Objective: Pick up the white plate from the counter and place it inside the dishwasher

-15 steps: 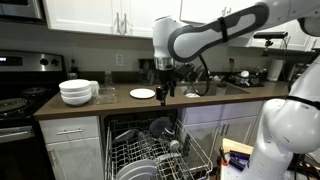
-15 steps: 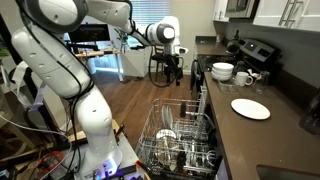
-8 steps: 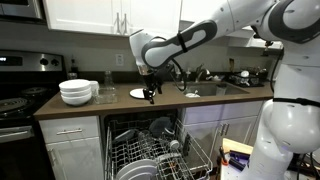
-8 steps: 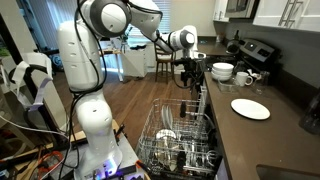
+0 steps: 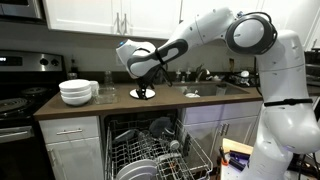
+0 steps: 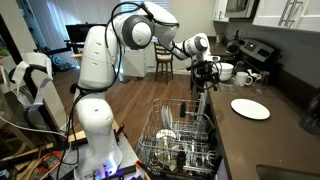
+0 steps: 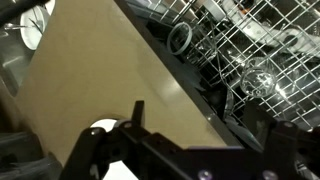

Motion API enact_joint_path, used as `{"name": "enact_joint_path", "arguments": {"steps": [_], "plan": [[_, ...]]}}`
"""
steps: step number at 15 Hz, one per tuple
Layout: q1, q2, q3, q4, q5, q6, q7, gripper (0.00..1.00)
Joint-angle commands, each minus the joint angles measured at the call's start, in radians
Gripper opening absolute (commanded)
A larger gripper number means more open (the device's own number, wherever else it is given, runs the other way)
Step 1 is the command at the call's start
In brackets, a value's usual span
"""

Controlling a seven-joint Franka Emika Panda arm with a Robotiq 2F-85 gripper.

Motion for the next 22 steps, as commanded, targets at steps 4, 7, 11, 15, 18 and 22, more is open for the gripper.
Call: {"name": "enact_joint_path", "arguments": {"steps": [4,7,11,15,18,22], "plan": [[0.019,0.001,-0.017,0.0,0.006,-0.001,-0.004,1.0],[0.036,0.005,-0.031,-0.022,-0.053,0.048,0.063,1.0],[0.053,0.02,-0.059,-0.019,-0.171,0.141,0.15,1.0],[0.036,0.064,-0.087,0.024,-0.267,0.213,0.198,1.0],[0.017,0.111,-0.112,0.056,-0.299,0.262,0.213,1.0],[0.0,0.192,-0.145,0.106,-0.322,0.349,0.232,1.0]]}}
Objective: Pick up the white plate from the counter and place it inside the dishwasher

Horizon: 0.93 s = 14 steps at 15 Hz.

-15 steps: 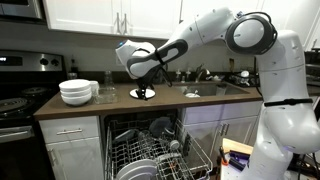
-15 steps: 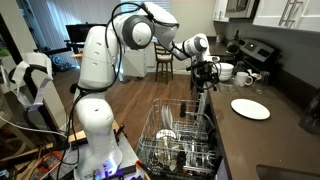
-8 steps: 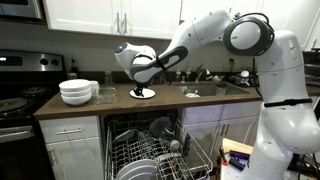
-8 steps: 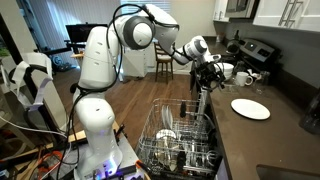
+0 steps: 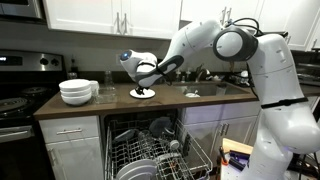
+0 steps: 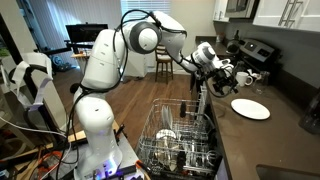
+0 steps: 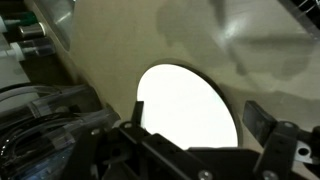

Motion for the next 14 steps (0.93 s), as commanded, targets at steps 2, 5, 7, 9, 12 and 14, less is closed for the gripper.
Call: {"name": "enact_joint_path", "arguments": {"steps": [2,5,7,9,12,14], "plan": [[-0.007,0.039,-0.011,0.027,-0.01,0.024,0.014,1.0],[-0.005,0.075,-0.018,0.06,-0.009,0.024,0.02,1.0],[-0.004,0.08,-0.02,0.055,-0.025,0.054,0.028,1.0],[-0.002,0.085,-0.028,0.052,-0.051,0.091,0.041,1.0],[-0.006,0.095,-0.036,0.05,-0.081,0.158,0.032,1.0],[-0.008,0.101,-0.042,0.049,-0.115,0.192,0.01,1.0]]}}
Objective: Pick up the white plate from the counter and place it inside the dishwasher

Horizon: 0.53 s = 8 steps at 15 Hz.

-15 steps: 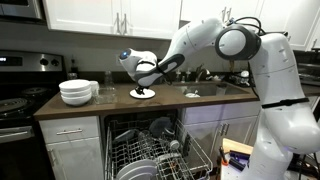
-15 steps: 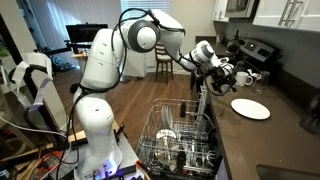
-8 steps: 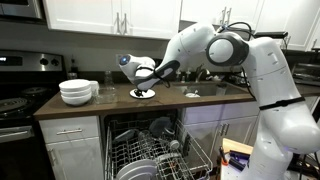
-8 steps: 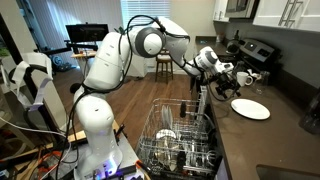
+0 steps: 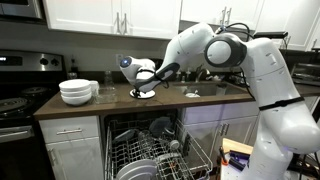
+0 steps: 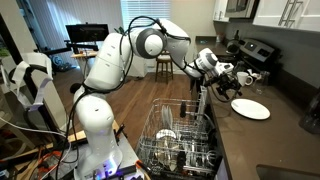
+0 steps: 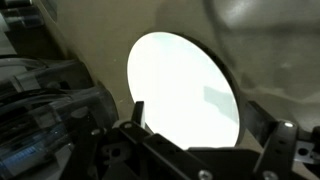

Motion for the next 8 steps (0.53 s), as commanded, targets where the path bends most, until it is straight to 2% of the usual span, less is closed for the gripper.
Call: {"name": "enact_joint_path", "arguments": {"steps": [1,4,8], "plan": [[-0.008,0.008,-0.01,-0.009,-0.074,0.071,-0.02,1.0],[-0.019,0.016,-0.007,-0.008,-0.103,0.094,-0.04,1.0],[-0.039,0.023,0.008,-0.008,-0.074,0.123,-0.09,1.0]]}}
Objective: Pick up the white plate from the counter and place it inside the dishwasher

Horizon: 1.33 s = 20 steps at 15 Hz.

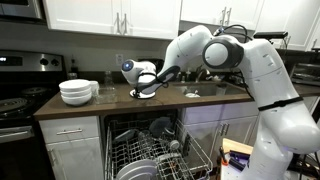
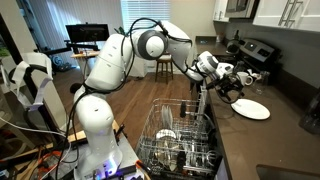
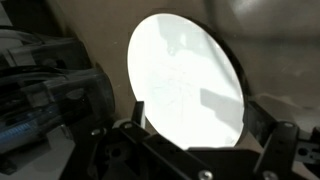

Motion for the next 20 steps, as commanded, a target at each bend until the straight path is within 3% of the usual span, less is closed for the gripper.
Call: {"name": "enact_joint_path", "arguments": {"steps": [1,13,20], "plan": [[-0.03,0.003,0.019,-0.004,0.002,0.046,-0.064,1.0],[-0.036,0.077,-0.006,0.03,-0.036,0.117,-0.165,1.0],[-0.028,0.082,-0.016,0.034,-0.169,0.112,-0.146,1.0]]}}
